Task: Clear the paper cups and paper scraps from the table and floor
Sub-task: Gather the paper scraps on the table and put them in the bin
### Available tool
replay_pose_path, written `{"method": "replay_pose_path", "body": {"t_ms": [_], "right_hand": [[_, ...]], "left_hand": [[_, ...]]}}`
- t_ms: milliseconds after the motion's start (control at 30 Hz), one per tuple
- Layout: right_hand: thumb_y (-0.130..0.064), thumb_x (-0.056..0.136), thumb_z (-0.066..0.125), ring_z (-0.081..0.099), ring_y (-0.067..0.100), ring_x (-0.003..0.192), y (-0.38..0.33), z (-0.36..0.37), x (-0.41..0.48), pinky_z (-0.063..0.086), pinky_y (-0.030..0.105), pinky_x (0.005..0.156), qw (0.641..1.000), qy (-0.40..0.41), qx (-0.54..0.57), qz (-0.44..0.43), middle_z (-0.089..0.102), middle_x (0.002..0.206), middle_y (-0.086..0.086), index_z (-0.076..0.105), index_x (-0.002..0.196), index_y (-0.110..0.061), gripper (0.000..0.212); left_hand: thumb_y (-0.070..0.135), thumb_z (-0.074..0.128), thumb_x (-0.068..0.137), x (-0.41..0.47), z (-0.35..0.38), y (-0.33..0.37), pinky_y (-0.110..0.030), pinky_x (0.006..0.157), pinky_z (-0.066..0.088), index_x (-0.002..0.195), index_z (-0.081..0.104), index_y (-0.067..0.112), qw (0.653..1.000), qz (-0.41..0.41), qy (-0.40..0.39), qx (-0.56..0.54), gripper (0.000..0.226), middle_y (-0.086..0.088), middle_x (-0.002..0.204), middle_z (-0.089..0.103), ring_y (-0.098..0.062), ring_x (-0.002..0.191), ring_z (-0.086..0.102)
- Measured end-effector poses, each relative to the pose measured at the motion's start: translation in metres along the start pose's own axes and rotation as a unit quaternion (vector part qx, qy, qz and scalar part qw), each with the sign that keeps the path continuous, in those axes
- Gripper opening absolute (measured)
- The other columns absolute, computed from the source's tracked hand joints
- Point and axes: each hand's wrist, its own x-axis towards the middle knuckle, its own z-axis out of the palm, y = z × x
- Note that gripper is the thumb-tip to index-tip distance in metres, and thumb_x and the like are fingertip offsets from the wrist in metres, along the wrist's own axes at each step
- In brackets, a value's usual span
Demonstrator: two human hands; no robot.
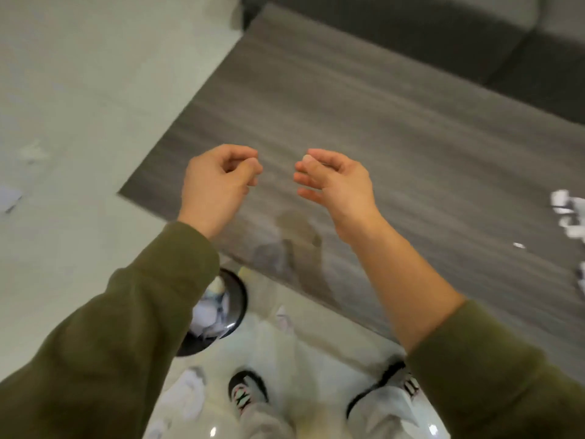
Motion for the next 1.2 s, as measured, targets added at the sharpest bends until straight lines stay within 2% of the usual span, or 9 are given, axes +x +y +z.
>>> {"method": "replay_pose_path", "body": {"t_ms": [267,400,500,567,700,833,933,1067,1200], "right_hand": [[-0.011,0.091,0.057,0.063,0.012,0.074,-0.081,-0.228,-0.017,0.054,0.027,0.072,0.989,0.141,0.012,-0.039,0.063,0.092,0.007,0.056,0.103,-0.012,0.013],[-0.012,0.090,0.059,0.062,0.011,0.074,-0.076,-0.347,-0.028,0.053,0.027,0.073,0.978,0.206,-0.007,-0.017,0.063,0.097,0.010,0.056,0.111,-0.008,0.022],[-0.013,0.089,0.061,0.063,0.010,0.075,-0.063,-0.416,-0.032,0.054,0.026,0.074,0.970,0.245,0.004,0.002,0.064,0.095,0.007,0.058,0.112,-0.009,0.024],[-0.012,0.088,0.063,0.064,0.010,0.075,-0.054,-0.451,-0.032,0.055,0.026,0.074,0.965,0.261,0.013,0.011,0.065,0.091,0.005,0.059,0.112,-0.011,0.024],[-0.008,0.087,0.062,0.064,0.011,0.075,-0.034,-0.500,-0.023,0.055,0.026,0.073,0.959,0.283,0.007,0.021,0.066,0.084,0.000,0.059,0.114,-0.008,0.027],[-0.008,0.087,0.061,0.065,0.014,0.081,-0.014,-0.523,-0.011,0.055,0.031,0.075,0.956,0.292,-0.004,0.037,0.066,0.087,0.000,0.060,0.112,-0.012,0.025],[-0.010,0.087,0.061,0.065,0.012,0.078,0.000,-0.531,0.003,0.054,0.030,0.075,0.951,0.305,-0.024,0.039,0.066,0.085,-0.003,0.061,0.110,-0.014,0.023],[-0.007,0.085,0.060,0.058,-0.003,0.070,0.019,-0.540,0.021,0.046,0.008,0.062,0.924,0.353,-0.143,0.040,0.063,0.090,-0.008,0.063,0.112,-0.015,0.028],[-0.011,0.080,0.066,0.054,0.002,0.079,0.033,-0.545,0.030,0.040,0.010,0.071,0.903,0.309,-0.291,0.069,0.064,0.104,-0.002,0.062,0.119,-0.018,0.040]], "left_hand": [[0.001,0.058,0.086,-0.028,0.227,0.100,-0.011,0.055,0.044,0.091,0.062,0.010,0.984,0.032,-0.174,0.024,0.012,-0.001,0.070,0.061,0.002,0.050,0.055],[0.004,0.059,0.086,-0.053,0.334,0.113,-0.012,0.056,0.044,0.091,0.062,0.012,0.960,0.027,-0.272,0.064,0.010,-0.004,0.073,0.062,-0.009,0.061,0.056],[0.005,0.060,0.086,-0.068,0.399,0.109,-0.014,0.058,0.046,0.091,0.062,0.013,0.946,0.032,-0.308,0.097,0.010,-0.005,0.075,0.062,-0.009,0.062,0.056],[0.006,0.060,0.086,-0.073,0.433,0.102,-0.021,0.064,0.047,0.094,0.063,0.012,0.940,0.032,-0.321,0.115,0.011,-0.005,0.076,0.062,-0.012,0.063,0.057],[0.008,0.062,0.085,-0.069,0.485,0.082,-0.033,0.081,0.049,0.100,0.064,0.013,0.935,0.036,-0.312,0.165,0.017,-0.005,0.086,0.062,-0.018,0.078,0.058],[0.011,0.065,0.083,-0.060,0.517,0.066,-0.025,0.088,0.046,0.115,0.061,0.014,0.918,0.070,-0.320,0.222,0.033,-0.002,0.102,0.062,-0.012,0.083,0.055],[0.019,0.068,0.081,-0.051,0.536,0.060,-0.027,0.096,0.040,0.126,0.055,0.020,0.896,0.117,-0.327,0.277,0.047,-0.002,0.123,0.057,-0.017,0.105,0.055],[0.022,0.066,0.082,-0.042,0.558,0.054,-0.033,0.106,0.025,0.137,0.043,0.026,0.837,0.209,-0.355,0.360,0.061,-0.003,0.149,0.033,-0.027,0.134,0.029],[0.014,0.059,0.086,-0.043,0.569,0.042,-0.040,0.112,0.019,0.145,0.026,0.034,0.779,0.270,-0.412,0.387,0.070,-0.006,0.158,0.003,-0.026,0.143,0.009]]}}
